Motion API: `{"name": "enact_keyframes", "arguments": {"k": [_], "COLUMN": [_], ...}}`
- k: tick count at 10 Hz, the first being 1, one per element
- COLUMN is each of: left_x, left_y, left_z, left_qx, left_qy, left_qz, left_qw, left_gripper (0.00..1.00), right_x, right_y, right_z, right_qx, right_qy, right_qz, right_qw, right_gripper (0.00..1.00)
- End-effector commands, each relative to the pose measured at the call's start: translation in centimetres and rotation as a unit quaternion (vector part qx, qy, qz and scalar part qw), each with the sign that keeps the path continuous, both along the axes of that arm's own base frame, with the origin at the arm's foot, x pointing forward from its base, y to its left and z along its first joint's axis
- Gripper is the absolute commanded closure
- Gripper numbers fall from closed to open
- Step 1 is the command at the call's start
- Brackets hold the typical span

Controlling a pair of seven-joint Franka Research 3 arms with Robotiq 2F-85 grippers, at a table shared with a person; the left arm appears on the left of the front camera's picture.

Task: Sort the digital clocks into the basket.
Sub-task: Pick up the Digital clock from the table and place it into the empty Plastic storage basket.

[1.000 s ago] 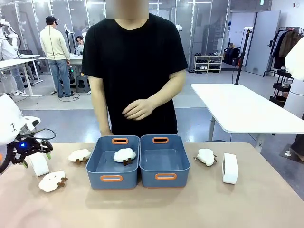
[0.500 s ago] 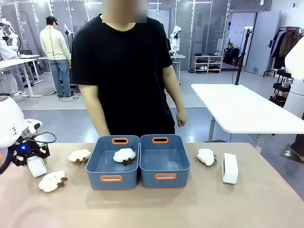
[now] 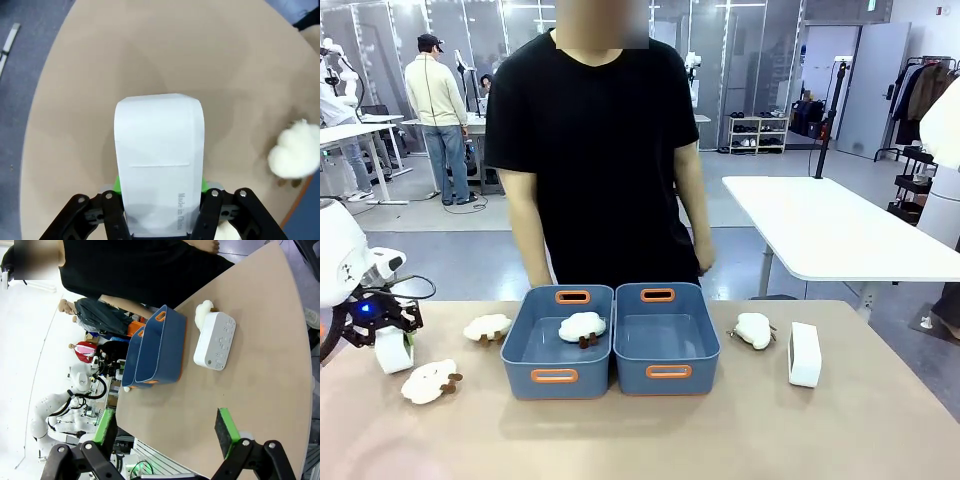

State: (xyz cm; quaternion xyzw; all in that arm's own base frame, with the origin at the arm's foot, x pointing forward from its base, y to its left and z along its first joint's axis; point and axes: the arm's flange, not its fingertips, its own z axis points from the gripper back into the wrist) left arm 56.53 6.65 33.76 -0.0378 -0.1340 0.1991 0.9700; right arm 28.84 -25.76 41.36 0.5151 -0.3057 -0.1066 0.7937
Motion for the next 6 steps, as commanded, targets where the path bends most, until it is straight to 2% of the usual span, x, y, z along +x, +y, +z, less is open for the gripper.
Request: {"name": "enact_keyframes", "arguments": {"k": [1,2,3,5,6], "left_x": [-3.9,-6.3,-8.6,-12.0,-12.7], "left_y": [3.4,5.1,6.6,8.8,9.5], "left_z": [5.7,8.5,10.5,12.1,12.7], "left_qx": [-0.061,-0.1,-0.154,-0.21,-0.227], "left_qy": [-0.023,-0.043,-0.063,-0.131,-0.162], "left_qz": [-0.061,-0.112,-0.178,-0.223,-0.234], "left_qw": [0.996,0.988,0.97,0.943,0.931], "left_gripper": [0.97,0.97,0.97,0.97,0.97], "right_x": [-0.2,-0.2,-0.2,-0.2,-0.2], "right_y": [0.0,0.0,0.0,0.0,0.0], "right_z": [0.0,0.0,0.0,0.0,0.0], "right_qx": [0.002,0.002,0.002,0.002,0.002], "right_qy": [-0.001,-0.001,-0.001,-0.001,-0.001], "right_qz": [0.003,0.003,0.003,0.003,0.003], "right_qw": [1.0,1.0,1.0,1.0,1.0], "right_gripper": [0.0,0.0,0.0,0.0,0.0]}}
